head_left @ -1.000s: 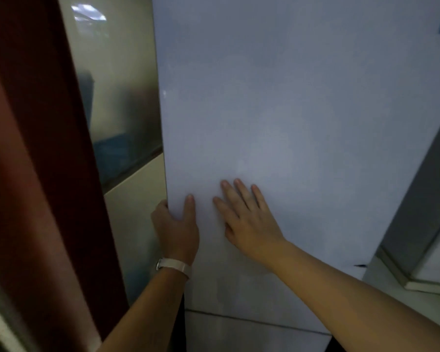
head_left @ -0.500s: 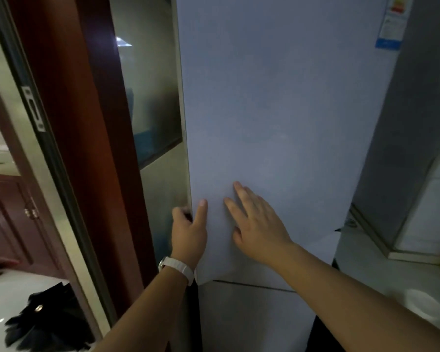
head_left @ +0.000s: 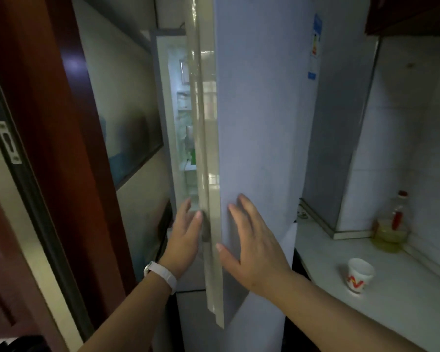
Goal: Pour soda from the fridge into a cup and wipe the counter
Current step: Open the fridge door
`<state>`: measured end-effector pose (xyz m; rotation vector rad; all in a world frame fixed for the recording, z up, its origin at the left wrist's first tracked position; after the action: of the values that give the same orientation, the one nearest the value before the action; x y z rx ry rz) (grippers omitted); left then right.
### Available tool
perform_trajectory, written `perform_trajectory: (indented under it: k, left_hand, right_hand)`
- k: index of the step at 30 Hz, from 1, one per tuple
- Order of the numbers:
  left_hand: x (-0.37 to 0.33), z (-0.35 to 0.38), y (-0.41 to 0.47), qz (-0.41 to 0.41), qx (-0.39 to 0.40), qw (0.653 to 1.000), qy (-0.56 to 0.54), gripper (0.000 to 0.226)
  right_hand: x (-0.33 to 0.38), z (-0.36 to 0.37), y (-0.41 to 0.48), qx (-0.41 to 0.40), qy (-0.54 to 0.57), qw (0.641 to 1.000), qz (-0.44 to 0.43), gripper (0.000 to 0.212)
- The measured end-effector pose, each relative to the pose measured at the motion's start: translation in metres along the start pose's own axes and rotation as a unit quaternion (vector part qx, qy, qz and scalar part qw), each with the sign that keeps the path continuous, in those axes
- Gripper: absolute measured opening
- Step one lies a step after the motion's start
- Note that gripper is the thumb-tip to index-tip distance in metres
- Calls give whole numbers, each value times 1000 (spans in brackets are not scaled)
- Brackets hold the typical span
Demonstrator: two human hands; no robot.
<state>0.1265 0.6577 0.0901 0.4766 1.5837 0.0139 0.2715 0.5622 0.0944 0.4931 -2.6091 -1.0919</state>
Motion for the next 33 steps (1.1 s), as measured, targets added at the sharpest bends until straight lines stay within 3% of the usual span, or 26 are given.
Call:
perform_trajectory:
  k: [3, 6, 9, 16, 19, 23, 33]
  left_hand:
    - [-12, 19, -4, 43, 87, 995, 7, 49]
    - [-15, 38, -14, 76, 114, 991, -5, 48]
    - [-11, 53, -19, 112, 127, 985, 29, 61]
    - [-17, 93, -32, 168, 181, 963, 109, 67]
    - [-21, 113, -46, 168, 189, 959, 128, 63]
    - [-28, 143, -62, 181, 201, 953, 139, 76]
    - [-38, 239, -81, 196, 190, 954, 120, 80]
  right_hand:
    - [14, -7, -5, -63, -19, 998, 3, 77]
    - [24, -12, -10, -108, -41, 992, 48, 77]
    - [27, -20, -27, -109, -74, 987, 90, 78]
    - [16, -65, -76, -97, -149, 972, 154, 87]
    - [6, -82, -97, -91, -162, 965, 187, 97]
    - [-8, -101, -124, -98, -139, 954, 247, 102]
    - [-64, -150, -172, -130, -139, 927, 324, 104]
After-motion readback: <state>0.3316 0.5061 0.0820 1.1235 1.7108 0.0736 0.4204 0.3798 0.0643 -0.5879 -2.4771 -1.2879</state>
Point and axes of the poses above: each hand's wrist, its own y-axis towards the middle knuckle, its own z-axis out of the palm, x = y × z, the point moved 1 cm from there along y, towards the middle knuckle, and after that the axes turned 7 degrees about -z, right-handed, at the moved point
